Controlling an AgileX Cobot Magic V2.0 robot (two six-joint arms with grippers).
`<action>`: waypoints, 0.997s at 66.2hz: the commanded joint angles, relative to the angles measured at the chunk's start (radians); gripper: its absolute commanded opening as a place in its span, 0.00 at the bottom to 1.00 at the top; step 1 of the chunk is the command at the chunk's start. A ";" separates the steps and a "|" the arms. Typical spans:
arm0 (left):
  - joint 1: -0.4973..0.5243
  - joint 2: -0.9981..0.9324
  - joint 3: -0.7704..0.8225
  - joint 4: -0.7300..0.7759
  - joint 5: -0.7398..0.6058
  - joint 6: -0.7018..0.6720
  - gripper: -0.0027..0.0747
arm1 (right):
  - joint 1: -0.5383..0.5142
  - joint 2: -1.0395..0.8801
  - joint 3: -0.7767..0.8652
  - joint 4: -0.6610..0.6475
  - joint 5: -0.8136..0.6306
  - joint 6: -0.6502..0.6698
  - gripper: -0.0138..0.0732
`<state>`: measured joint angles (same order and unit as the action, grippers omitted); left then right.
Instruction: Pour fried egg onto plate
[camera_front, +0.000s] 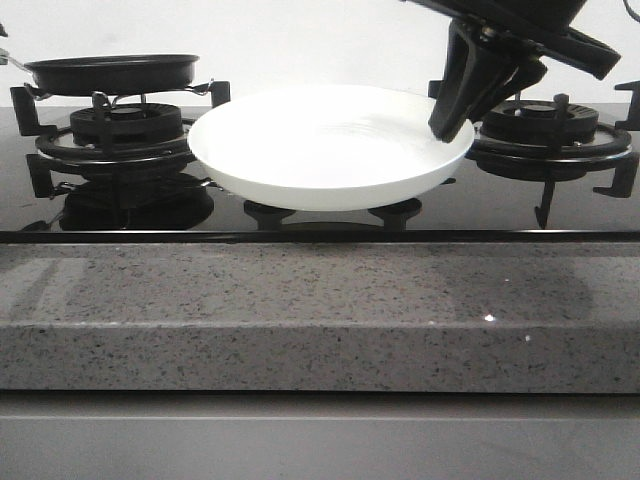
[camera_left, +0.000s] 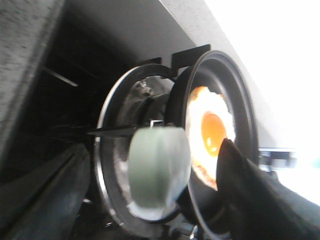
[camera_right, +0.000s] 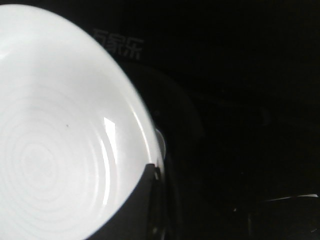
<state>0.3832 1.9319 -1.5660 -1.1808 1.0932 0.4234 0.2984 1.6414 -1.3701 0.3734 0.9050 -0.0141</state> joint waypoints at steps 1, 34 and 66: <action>0.001 -0.026 -0.042 -0.140 0.052 0.020 0.70 | -0.002 -0.046 -0.026 0.019 -0.033 -0.011 0.03; 0.001 0.008 -0.084 -0.181 0.131 0.037 0.57 | -0.002 -0.046 -0.026 0.019 -0.033 -0.011 0.03; 0.001 0.008 -0.085 -0.198 0.136 0.037 0.17 | -0.002 -0.046 -0.026 0.019 -0.033 -0.011 0.03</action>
<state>0.3832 1.9955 -1.6174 -1.2879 1.1980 0.4568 0.2984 1.6414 -1.3701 0.3734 0.9050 -0.0141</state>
